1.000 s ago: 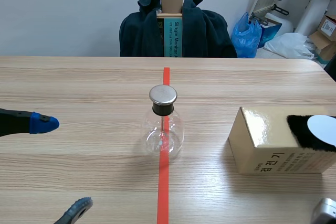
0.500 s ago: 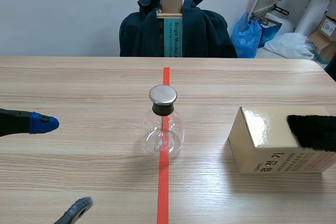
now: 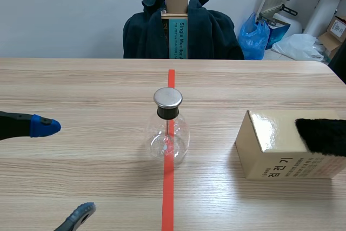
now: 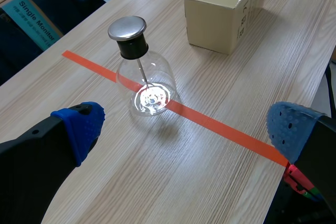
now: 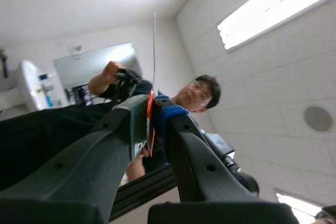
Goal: Do the electroscope experiment.
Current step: 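Rub the plate on the fur, then bring the plate to the electroscope and point at the metal foil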
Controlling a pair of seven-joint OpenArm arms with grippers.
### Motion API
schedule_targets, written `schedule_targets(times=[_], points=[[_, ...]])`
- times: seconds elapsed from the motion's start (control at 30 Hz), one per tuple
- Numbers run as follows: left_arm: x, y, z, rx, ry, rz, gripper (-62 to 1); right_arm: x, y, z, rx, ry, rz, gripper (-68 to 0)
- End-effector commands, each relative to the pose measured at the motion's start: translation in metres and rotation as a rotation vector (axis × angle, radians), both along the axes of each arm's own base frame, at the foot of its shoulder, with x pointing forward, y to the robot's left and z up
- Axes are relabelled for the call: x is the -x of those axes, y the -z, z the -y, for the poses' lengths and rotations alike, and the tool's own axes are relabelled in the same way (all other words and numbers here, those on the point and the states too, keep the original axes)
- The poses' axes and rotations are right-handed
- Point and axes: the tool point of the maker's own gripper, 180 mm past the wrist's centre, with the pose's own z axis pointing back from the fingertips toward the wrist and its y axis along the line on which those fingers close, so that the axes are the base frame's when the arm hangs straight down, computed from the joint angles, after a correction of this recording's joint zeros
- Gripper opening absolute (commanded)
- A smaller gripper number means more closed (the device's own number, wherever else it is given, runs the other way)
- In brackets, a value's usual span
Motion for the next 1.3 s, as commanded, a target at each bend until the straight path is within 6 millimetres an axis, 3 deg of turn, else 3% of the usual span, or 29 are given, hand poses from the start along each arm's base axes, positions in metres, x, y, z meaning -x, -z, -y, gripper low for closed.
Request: schedule_targets(times=[0.0, 0.13, 0.3, 0.37, 0.77, 1.0, 1.27], points=[[-0.001, -0.01, 0.005, 0.039, 0.002, 0.022, 1.4, -0.003, -0.022, -0.001, 0.015, -0.004, 0.071, -66.9], [-0.001, -0.01, 0.004, 0.038, 0.002, 0.021, 0.9, -0.009, -0.047, -0.007, 0.011, -0.028, 0.143, -66.9], [-0.009, -0.005, 0.0, 0.005, -0.007, 0.026, -45.3, -0.015, -0.075, -0.012, -0.009, -0.058, 0.217, -66.9], [-0.018, -0.001, -0.005, -0.029, -0.014, 0.033, -59.2, -0.018, -0.083, -0.014, -0.015, -0.069, 0.234, -66.9], [-0.07, 0.039, -0.032, 0.018, -0.02, -0.029, -58.6, -0.033, -0.117, -0.019, -0.048, -0.128, 0.279, -66.9], [-0.1, 0.072, -0.028, 0.053, -0.032, -0.065, -57.9, -0.042, -0.123, -0.035, -0.058, -0.185, 0.295, -66.9], [-0.126, 0.107, -0.004, 0.101, -0.056, -0.124, -57.8, -0.044, -0.112, -0.061, -0.042, -0.279, 0.288, -66.9]])
